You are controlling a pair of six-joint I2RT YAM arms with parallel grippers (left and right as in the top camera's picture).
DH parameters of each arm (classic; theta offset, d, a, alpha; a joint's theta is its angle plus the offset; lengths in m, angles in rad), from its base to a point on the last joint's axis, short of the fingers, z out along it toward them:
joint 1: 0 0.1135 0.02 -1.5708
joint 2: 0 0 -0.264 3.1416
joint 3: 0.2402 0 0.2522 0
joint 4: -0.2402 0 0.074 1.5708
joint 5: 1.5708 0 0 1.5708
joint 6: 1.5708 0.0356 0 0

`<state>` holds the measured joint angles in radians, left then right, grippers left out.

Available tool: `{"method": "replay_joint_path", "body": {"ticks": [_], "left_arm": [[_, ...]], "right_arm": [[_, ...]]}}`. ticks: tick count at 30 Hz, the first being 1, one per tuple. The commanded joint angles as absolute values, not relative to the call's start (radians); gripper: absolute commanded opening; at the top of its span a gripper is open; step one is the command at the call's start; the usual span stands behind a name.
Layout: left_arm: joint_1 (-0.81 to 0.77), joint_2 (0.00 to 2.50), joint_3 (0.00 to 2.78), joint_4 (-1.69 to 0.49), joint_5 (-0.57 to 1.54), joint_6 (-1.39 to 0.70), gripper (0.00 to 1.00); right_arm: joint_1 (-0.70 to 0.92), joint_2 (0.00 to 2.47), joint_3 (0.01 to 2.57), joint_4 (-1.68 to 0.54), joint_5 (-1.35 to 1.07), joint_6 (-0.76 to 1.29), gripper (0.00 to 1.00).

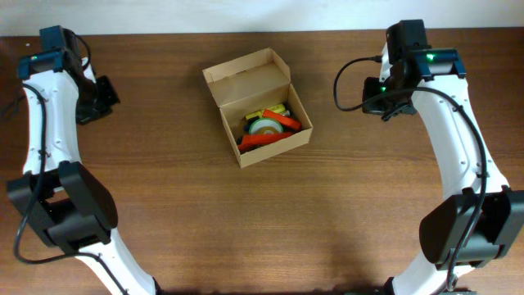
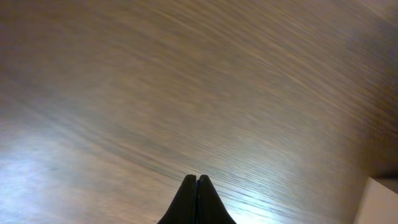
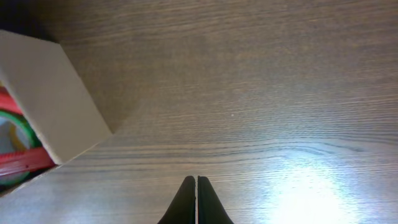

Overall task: Pack container
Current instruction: 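Move both grippers to the box lid flaps at the back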

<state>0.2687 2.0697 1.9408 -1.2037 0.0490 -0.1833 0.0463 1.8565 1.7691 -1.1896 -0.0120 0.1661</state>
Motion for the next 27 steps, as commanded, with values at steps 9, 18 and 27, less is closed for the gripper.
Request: {"method": "replay_joint_path", "body": {"ticks": [9, 18, 27], "left_arm": [[0.015, 2.064, 1.930, -1.169, 0.062, -0.065, 0.02], [-0.067, 2.064, 1.931, -1.155, 0.002, -0.065, 0.01], [-0.063, 2.064, 1.931, -1.154, -0.023, -0.065, 0.02]], "right_arm": [[0.074, 2.029, 1.777, -1.201, -0.229, 0.135, 0.04], [0.208, 2.111, 1.777, -1.164, -0.234, 0.101, 0.04], [0.308, 2.118, 1.777, -1.140, -0.244, 0.082, 0.04]]}}
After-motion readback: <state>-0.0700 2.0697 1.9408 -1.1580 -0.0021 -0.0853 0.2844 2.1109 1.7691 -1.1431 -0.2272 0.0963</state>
